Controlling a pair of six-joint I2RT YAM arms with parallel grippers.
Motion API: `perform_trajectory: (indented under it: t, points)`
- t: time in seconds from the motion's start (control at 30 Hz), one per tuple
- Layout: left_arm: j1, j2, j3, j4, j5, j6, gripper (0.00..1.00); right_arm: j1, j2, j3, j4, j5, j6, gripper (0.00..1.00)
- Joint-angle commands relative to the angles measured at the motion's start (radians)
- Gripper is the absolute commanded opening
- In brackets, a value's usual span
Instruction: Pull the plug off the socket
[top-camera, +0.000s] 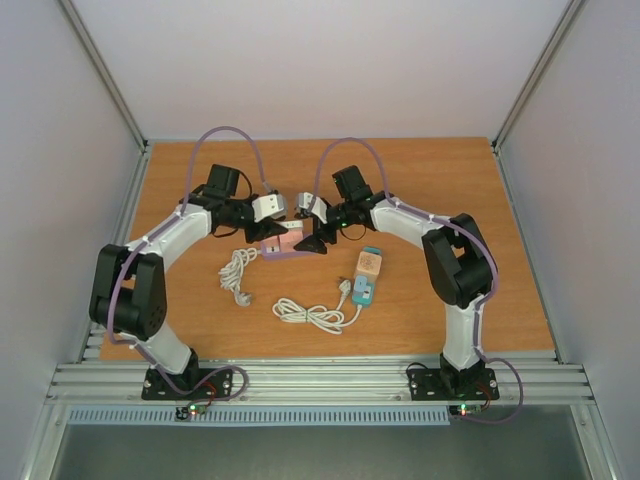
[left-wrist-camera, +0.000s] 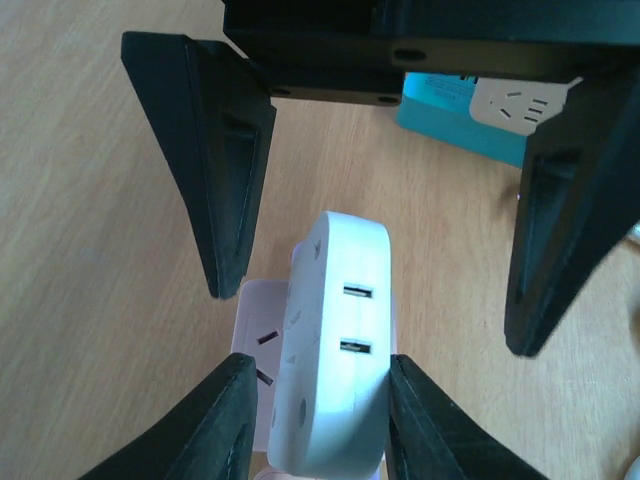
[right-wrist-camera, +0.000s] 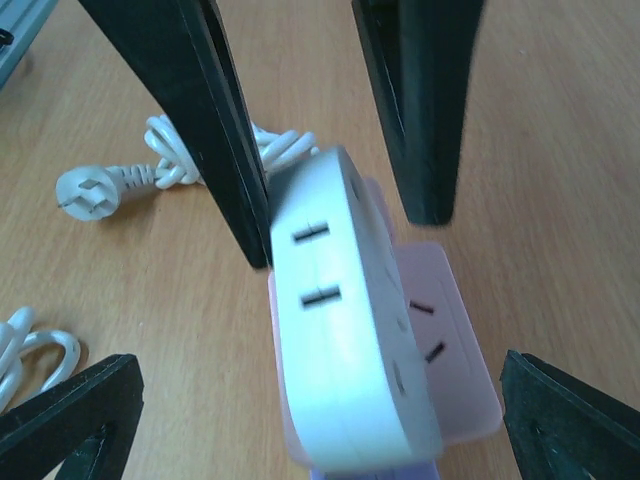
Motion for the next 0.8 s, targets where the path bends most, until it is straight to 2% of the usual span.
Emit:
perform_trajectory:
  t: [0.0,0.13,0.23,0.33,0.43,0.63,0.77]
  points:
    - [-0.004,0.023,0.034,0.009,0.005,-0.03,0.37,0.02,0.042,0.045,0.04,0.01,0.008,0.99]
    - [-0.004,0.042,0.048,-0.011,0.017,-0.025,0.34,0.03,0.078,0.073,0.034,0.015,0.011,0.99]
    - [-0.004,0.059,0.06,-0.028,0.032,-0.025,0.26,0.04,0.098,0.087,0.033,0.025,0.008,0.97]
    - [-0.003,0.073,0.069,-0.05,0.042,-0.023,0.23,0.048,0.112,0.09,0.032,0.039,-0.004,0.94]
    - [-0.004,0.075,0.069,-0.061,0.042,-0.015,0.2,0.049,0.113,0.087,0.038,0.034,0.002,0.88]
    - [-0.003,0.066,0.071,-0.093,0.073,-0.015,0.16,0.049,0.098,0.06,0.052,0.009,0.023,0.65]
    - [0.001,0.05,0.062,-0.115,0.094,-0.008,0.14,0.05,0.076,0.027,0.052,-0.011,0.022,0.61]
